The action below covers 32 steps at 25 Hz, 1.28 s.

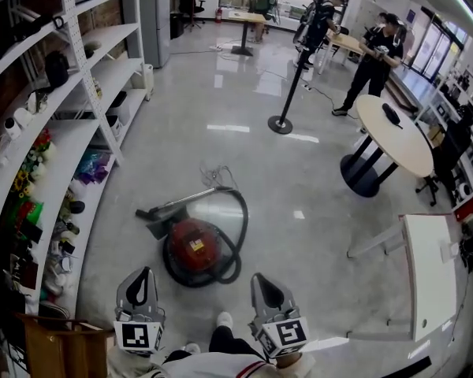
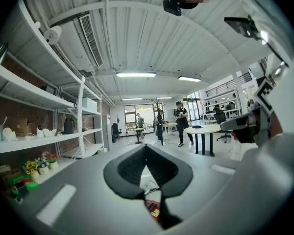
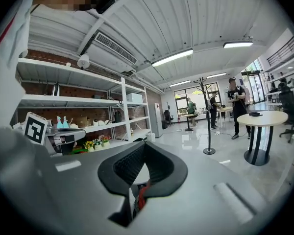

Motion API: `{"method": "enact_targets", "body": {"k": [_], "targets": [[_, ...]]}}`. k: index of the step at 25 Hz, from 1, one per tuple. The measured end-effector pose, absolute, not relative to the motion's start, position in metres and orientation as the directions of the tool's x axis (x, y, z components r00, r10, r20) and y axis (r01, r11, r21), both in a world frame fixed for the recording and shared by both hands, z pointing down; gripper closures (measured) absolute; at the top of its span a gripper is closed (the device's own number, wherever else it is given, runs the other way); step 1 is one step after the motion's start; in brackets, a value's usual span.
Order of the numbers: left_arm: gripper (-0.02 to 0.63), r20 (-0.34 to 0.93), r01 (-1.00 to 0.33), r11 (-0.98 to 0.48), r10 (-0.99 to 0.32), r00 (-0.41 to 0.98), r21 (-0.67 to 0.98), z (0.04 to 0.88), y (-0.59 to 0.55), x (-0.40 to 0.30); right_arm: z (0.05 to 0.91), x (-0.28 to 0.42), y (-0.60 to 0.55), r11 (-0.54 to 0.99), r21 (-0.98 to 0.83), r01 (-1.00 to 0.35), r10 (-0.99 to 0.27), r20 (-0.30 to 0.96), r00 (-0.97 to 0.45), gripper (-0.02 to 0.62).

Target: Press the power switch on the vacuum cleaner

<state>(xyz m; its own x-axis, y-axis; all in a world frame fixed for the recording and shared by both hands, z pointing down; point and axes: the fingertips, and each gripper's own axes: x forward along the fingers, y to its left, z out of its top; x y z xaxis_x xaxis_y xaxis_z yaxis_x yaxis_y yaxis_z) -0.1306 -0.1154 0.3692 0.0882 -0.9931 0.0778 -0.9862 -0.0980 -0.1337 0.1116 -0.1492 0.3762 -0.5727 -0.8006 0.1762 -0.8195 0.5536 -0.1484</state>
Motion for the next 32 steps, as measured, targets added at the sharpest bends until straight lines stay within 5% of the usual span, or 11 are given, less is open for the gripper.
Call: {"method": "enact_targets", "body": {"k": [32], "targets": [[0.606,0.187,-0.99,-0.03,-0.982,0.003,-0.141,0.402,-0.14,-0.112,0.411,0.117,-0.207,0.621,-0.188,-0.761,-0.722,0.242,-0.648,0.595]]}}
